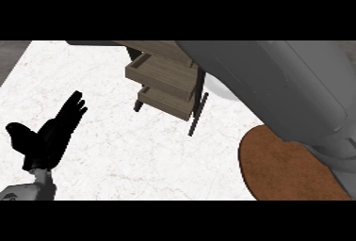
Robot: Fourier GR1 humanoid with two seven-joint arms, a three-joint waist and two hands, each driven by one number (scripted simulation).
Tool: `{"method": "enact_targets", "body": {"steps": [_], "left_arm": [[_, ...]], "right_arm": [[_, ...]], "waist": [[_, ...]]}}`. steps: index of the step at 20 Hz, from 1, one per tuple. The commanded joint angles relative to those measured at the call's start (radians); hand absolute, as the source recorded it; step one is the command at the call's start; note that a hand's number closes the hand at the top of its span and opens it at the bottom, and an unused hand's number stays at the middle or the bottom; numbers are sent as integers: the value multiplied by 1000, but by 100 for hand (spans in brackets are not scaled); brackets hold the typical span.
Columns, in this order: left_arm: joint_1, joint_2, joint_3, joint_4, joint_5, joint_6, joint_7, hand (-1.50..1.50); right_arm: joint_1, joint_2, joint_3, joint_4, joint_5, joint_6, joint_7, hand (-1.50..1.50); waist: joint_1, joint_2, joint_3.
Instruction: Pick the sweet potato from the cutting board and place it in the tiered basket
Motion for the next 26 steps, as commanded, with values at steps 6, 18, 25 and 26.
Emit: {"method": "enact_targets", "body": {"steps": [6, 18, 25, 26], "left_arm": [[-12, -13, 1, -43, -2, 12, 46, 0], [-66, -7, 20, -1, -3, 18, 79, 0], [0, -44, -3, -1, -28, 24, 17, 0], [13, -18, 14, -33, -9, 5, 35, 0]], "right_arm": [[-65, 109, -84, 185, 82, -91, -74, -150], [-69, 103, -338, 114, -2, -368, -87, -150], [-35, 12, -439, 20, 25, -460, -45, -150], [24, -25, -424, -53, 38, -430, -39, -150]], "waist": [[-1, -1, 0], [-15, -2, 2], [-22, -6, 1], [-31, -12, 2]]}}
